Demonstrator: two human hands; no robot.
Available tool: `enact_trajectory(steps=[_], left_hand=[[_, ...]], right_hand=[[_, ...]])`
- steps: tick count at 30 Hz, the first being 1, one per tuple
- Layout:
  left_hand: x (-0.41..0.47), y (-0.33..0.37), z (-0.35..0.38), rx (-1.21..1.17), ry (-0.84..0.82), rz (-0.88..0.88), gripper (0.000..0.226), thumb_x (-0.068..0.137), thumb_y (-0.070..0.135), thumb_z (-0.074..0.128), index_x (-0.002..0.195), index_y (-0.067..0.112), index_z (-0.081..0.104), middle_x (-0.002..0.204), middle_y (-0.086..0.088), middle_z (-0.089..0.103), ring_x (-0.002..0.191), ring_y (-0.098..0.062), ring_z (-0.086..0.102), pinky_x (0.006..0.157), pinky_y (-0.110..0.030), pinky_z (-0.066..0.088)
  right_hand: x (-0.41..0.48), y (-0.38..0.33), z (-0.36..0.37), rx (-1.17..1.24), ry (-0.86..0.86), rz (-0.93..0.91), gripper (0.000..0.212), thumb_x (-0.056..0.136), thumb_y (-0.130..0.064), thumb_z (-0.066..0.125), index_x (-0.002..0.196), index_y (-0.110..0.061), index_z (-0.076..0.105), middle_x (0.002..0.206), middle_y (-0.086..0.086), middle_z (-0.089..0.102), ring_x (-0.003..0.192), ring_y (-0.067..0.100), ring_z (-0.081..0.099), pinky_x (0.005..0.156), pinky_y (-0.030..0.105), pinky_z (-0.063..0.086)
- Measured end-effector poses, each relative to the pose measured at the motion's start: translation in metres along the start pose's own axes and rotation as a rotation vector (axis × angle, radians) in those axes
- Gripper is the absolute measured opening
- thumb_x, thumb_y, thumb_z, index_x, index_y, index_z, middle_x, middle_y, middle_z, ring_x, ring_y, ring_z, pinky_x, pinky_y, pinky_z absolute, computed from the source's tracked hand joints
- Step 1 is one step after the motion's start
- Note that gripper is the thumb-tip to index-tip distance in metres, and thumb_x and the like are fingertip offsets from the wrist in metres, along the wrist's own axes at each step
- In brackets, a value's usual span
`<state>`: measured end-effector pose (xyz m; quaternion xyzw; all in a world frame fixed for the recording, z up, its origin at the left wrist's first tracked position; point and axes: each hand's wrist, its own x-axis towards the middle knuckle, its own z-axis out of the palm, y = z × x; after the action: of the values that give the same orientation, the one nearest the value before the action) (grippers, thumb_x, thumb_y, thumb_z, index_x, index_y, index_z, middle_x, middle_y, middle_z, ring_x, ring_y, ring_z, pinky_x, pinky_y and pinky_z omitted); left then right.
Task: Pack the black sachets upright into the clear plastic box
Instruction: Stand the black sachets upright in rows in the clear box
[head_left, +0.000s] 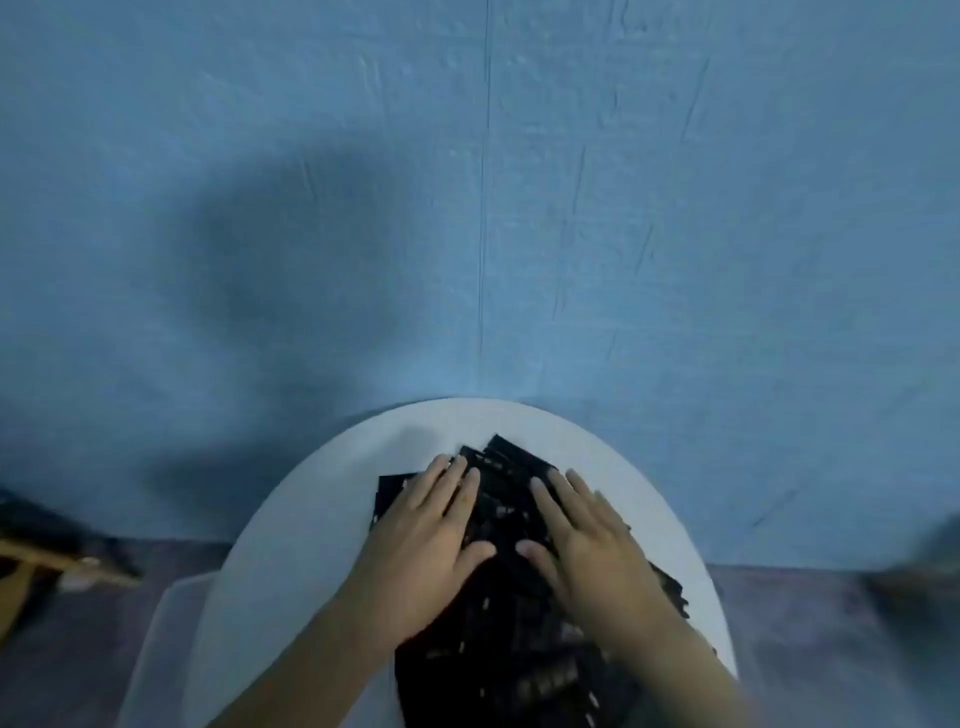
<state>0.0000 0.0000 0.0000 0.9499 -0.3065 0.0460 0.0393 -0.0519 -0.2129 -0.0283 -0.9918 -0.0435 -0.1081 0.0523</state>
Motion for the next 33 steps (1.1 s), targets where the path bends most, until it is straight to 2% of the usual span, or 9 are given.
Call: enact_trajectory(steps=[4, 8, 11, 13, 15, 19, 25, 29, 33], left_hand=[[-0.008, 0.003, 0.024, 0.073, 0.016, 0.048, 0.077, 0.093, 0.060, 0.025, 0.143, 0.009, 0.053, 0.153, -0.010, 0.045, 0.145, -0.026, 0.038, 0.114, -0.038, 0.022], [-0.024, 0.017, 0.043, 0.024, 0.082, 0.096, 0.066, 0.100, 0.051, 0.046, 0.150, 0.009, 0.044, 0.161, -0.010, 0.032, 0.152, -0.026, 0.024, 0.117, -0.036, 0.009], [-0.050, 0.032, 0.052, 0.038, 0.146, 0.085, 0.064, 0.097, 0.049, 0.046, 0.146, 0.009, 0.050, 0.156, -0.010, 0.042, 0.148, -0.026, 0.033, 0.114, -0.035, 0.014], [-0.072, 0.040, 0.063, -0.032, 0.144, 0.080, 0.065, 0.098, 0.049, 0.040, 0.150, 0.011, 0.044, 0.158, -0.007, 0.039, 0.150, -0.024, 0.028, 0.116, -0.033, 0.009], [-0.096, 0.045, 0.069, -0.061, 0.148, 0.080, 0.064, 0.098, 0.049, 0.037, 0.150, 0.013, 0.044, 0.157, -0.006, 0.041, 0.150, -0.023, 0.028, 0.116, -0.031, 0.013], [-0.132, 0.055, 0.073, -0.081, 0.197, 0.096, 0.051, 0.098, 0.041, 0.046, 0.142, 0.018, 0.056, 0.148, -0.004, 0.051, 0.144, -0.026, 0.039, 0.112, -0.038, 0.035], [-0.158, 0.063, 0.095, -0.168, 0.256, 0.143, 0.041, 0.103, 0.037, 0.046, 0.139, 0.024, 0.059, 0.145, 0.007, 0.054, 0.145, -0.015, 0.037, 0.102, -0.031, 0.045], [-0.176, 0.066, 0.113, -0.243, 0.223, 0.130, 0.048, 0.101, 0.045, 0.035, 0.136, 0.027, 0.062, 0.145, 0.010, 0.053, 0.142, -0.012, 0.041, 0.098, -0.034, 0.052], [-0.183, 0.065, 0.124, -0.238, 0.271, 0.117, 0.046, 0.096, 0.051, 0.048, 0.129, 0.025, 0.067, 0.131, 0.011, 0.061, 0.124, -0.014, 0.052, 0.100, -0.034, 0.049]], right_hand=[[-0.012, 0.003, 0.022, -0.032, 0.002, -0.056, 0.068, 0.099, -0.058, 0.031, 0.145, -0.013, 0.051, 0.150, 0.010, 0.050, 0.143, 0.028, 0.042, 0.112, 0.048, 0.042], [-0.039, 0.000, 0.036, -0.030, 0.039, -0.093, 0.068, 0.100, -0.058, 0.028, 0.149, -0.015, 0.045, 0.156, 0.008, 0.042, 0.149, 0.026, 0.031, 0.119, 0.044, 0.033], [-0.066, -0.003, 0.038, -0.016, 0.040, -0.083, 0.067, 0.100, -0.059, 0.027, 0.151, -0.019, 0.043, 0.157, 0.006, 0.041, 0.150, 0.024, 0.028, 0.120, 0.044, 0.030], [-0.087, -0.008, 0.040, 0.006, 0.047, -0.073, 0.067, 0.099, -0.060, 0.027, 0.150, -0.020, 0.044, 0.156, 0.006, 0.042, 0.150, 0.025, 0.029, 0.120, 0.045, 0.030], [-0.111, -0.012, 0.040, 0.044, 0.045, -0.056, 0.066, 0.098, -0.060, 0.029, 0.148, -0.019, 0.047, 0.155, 0.007, 0.043, 0.150, 0.025, 0.030, 0.120, 0.045, 0.032], [-0.157, -0.015, 0.043, 0.106, 0.050, -0.055, 0.061, 0.099, -0.057, 0.032, 0.143, -0.020, 0.054, 0.154, 0.004, 0.045, 0.148, 0.026, 0.033, 0.119, 0.041, 0.033], [-0.197, -0.002, 0.048, 0.178, 0.011, -0.026, 0.047, 0.098, -0.035, 0.054, 0.144, -0.027, 0.051, 0.157, -0.003, 0.039, 0.148, 0.018, 0.033, 0.112, 0.037, 0.042], [-0.200, -0.004, 0.056, 0.150, 0.027, -0.060, 0.053, 0.088, -0.026, 0.069, 0.139, -0.027, 0.056, 0.148, -0.004, 0.047, 0.134, 0.020, 0.048, 0.093, 0.037, 0.055], [-0.191, -0.010, 0.060, 0.137, 0.119, -0.079, 0.039, 0.084, -0.023, 0.077, 0.122, -0.024, 0.068, 0.123, -0.002, 0.058, 0.109, 0.025, 0.058, 0.076, 0.040, 0.058]])
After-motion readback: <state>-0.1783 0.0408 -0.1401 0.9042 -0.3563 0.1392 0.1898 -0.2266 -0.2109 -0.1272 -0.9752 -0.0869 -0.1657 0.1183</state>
